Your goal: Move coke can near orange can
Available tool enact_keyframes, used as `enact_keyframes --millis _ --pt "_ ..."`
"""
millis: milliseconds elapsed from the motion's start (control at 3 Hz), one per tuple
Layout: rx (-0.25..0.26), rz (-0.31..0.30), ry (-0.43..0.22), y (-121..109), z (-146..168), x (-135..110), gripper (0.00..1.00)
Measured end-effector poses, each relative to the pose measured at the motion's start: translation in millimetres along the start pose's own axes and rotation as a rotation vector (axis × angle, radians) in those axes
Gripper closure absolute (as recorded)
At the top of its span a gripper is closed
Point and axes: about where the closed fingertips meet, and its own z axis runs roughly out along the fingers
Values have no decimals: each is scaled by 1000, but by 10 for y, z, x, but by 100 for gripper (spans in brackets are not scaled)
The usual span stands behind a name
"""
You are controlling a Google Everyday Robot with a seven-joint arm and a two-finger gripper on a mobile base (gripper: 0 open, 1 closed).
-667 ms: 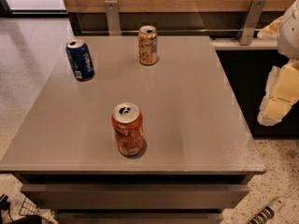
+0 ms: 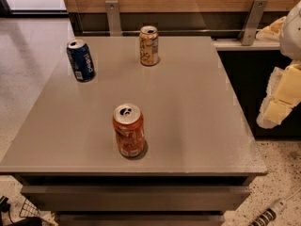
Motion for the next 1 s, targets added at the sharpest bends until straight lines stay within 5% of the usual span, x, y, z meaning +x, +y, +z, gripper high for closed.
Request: enact_keyframes --millis 667,1000 --pt "-91 73 -354 249 524 -159 0" --pt "-141 83 -548 353 766 -501 0"
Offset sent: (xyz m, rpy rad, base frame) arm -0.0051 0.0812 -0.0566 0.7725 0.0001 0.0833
